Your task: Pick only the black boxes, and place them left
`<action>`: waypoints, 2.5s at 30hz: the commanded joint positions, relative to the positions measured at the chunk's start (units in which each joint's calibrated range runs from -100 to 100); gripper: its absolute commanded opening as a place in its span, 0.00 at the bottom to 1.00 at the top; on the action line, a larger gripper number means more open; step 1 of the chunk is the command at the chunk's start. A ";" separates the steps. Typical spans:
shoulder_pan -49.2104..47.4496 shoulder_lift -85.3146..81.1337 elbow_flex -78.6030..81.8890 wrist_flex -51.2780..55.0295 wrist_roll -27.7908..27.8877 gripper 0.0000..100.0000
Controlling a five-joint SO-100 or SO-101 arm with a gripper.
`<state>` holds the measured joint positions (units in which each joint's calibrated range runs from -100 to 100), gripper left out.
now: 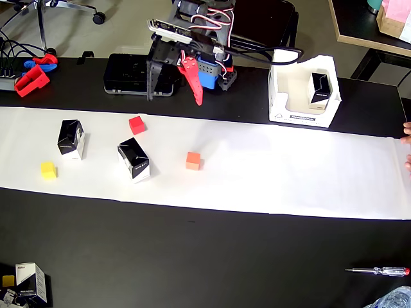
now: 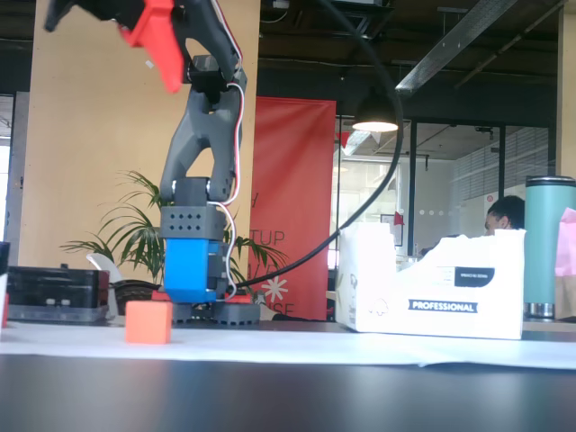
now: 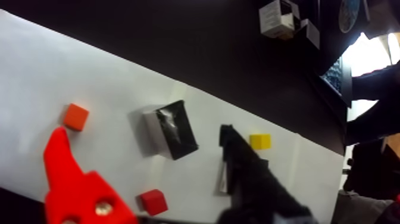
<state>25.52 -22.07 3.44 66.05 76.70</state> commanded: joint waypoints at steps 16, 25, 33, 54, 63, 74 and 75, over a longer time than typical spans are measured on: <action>4.23 14.36 4.00 -15.17 6.67 0.48; 3.80 25.03 -3.62 -15.17 6.72 0.48; 4.58 33.25 -10.62 -15.17 8.98 0.48; -2.52 44.39 -13.37 -9.69 -1.97 0.12; -2.87 30.48 -14.26 17.02 -2.12 0.10; -7.63 8.83 -9.29 33.24 -4.91 0.10; -8.67 7.33 -8.50 33.24 -6.02 0.10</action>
<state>20.54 -2.63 -5.30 97.38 73.19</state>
